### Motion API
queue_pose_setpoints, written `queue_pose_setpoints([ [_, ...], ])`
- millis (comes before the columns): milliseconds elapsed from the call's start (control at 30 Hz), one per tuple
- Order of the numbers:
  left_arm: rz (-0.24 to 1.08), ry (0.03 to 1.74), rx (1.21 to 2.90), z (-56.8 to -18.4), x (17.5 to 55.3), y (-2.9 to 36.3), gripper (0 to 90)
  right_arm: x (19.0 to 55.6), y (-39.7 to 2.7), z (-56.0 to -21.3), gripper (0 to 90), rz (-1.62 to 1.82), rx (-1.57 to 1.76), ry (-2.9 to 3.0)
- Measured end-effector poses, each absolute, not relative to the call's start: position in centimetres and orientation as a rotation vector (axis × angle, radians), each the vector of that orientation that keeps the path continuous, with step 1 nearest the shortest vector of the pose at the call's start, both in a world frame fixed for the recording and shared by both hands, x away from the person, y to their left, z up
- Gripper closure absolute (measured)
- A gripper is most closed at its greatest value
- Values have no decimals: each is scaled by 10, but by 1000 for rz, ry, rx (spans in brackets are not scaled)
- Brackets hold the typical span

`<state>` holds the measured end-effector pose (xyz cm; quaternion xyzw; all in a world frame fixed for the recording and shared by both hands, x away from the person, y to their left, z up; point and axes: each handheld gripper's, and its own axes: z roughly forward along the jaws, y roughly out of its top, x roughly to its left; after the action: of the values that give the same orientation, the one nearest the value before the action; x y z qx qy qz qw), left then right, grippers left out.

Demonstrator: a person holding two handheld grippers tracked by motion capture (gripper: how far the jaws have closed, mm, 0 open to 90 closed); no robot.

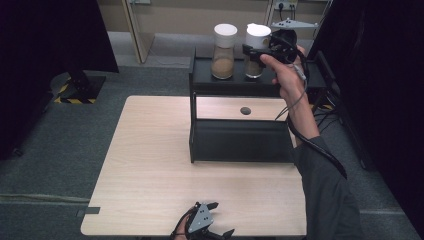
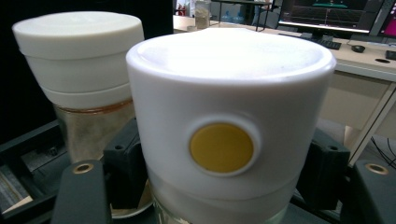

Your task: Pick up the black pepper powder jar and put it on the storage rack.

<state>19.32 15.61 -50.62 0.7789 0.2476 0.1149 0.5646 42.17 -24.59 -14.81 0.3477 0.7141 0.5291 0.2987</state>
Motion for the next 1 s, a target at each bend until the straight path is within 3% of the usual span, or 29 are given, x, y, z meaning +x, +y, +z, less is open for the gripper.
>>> queue_pose_setpoints([
  [500, 269, 577, 1838, -507, 193, 155, 55, 426, -252, -158, 300, 1427, 943, 1885],
  [700, 269, 574, 1841, -507, 192, 154, 55, 425, -257, -157, 175, 1424, 962, 1893],
  [1000, 265, 572, 1847, -508, 193, 153, 55, 414, -268, -155, 125, 1413, 938, 1907],
])
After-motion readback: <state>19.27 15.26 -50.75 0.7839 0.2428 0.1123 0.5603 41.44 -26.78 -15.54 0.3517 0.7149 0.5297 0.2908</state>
